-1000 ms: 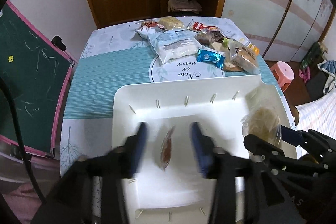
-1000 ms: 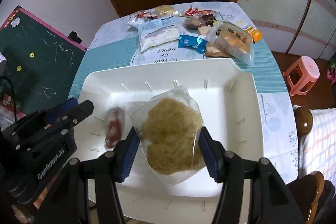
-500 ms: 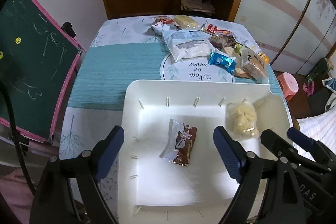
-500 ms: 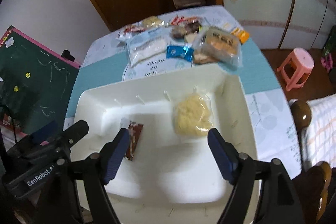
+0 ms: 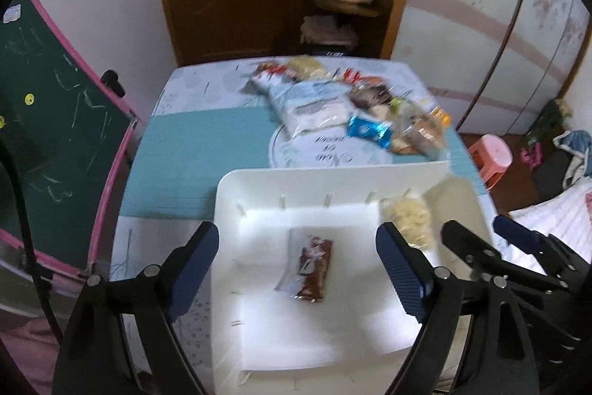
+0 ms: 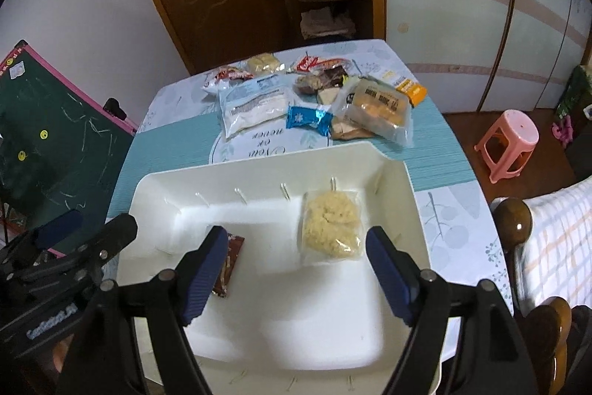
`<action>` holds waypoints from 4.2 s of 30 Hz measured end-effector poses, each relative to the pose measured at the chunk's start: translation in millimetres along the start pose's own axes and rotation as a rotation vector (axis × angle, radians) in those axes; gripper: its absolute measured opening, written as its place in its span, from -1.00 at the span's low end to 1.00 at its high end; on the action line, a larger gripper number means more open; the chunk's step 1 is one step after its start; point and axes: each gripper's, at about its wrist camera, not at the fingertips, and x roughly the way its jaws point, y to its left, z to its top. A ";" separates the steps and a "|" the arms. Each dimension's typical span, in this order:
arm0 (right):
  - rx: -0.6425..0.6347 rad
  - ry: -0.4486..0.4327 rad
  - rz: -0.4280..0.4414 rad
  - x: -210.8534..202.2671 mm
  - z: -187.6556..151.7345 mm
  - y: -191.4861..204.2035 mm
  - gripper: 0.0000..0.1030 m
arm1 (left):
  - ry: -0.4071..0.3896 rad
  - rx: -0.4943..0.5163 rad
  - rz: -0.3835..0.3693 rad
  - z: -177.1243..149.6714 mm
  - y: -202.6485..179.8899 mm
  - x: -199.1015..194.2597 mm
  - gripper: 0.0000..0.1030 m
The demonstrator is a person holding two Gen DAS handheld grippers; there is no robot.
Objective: Organize snacks
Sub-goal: 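Lower both snacks into the white tray and open both tools, then move both tools back over the snack pile, then grasp the clear white bread bag with the left tool while the right tool grasps the blue snack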
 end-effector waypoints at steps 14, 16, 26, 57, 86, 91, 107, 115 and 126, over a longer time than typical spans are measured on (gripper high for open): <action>-0.025 -0.049 0.029 -13.7 1.8 -5.0 0.50 | -0.078 0.057 -0.070 -3.8 -13.1 -19.3 0.67; -0.045 -0.071 0.025 -18.1 1.7 -3.1 0.50 | -0.089 0.054 -0.069 -3.4 -12.7 -21.7 0.68; -0.126 -0.094 0.044 -19.8 13.5 4.0 0.50 | -0.096 0.079 -0.062 13.0 -9.6 -25.4 0.72; -0.428 -0.032 -0.063 42.2 264.0 17.9 0.50 | -0.059 0.308 0.095 260.1 19.7 63.9 0.72; -0.704 0.491 0.032 265.8 150.6 28.1 -0.17 | 0.467 0.071 -0.193 177.0 32.6 335.4 0.72; -0.679 0.504 0.063 270.8 148.8 23.9 -0.28 | 0.478 -0.009 -0.245 173.4 32.9 349.0 0.78; -0.617 0.482 0.110 272.5 143.3 16.5 -0.39 | 0.363 0.052 -0.201 179.0 4.2 331.7 -0.51; -0.595 0.449 0.107 251.0 141.9 11.8 -0.43 | 0.281 0.099 -0.183 177.0 -11.4 294.8 -0.77; -0.546 0.281 0.141 167.0 159.5 11.8 -0.44 | 0.025 0.180 -0.145 182.9 -2.8 152.4 -0.79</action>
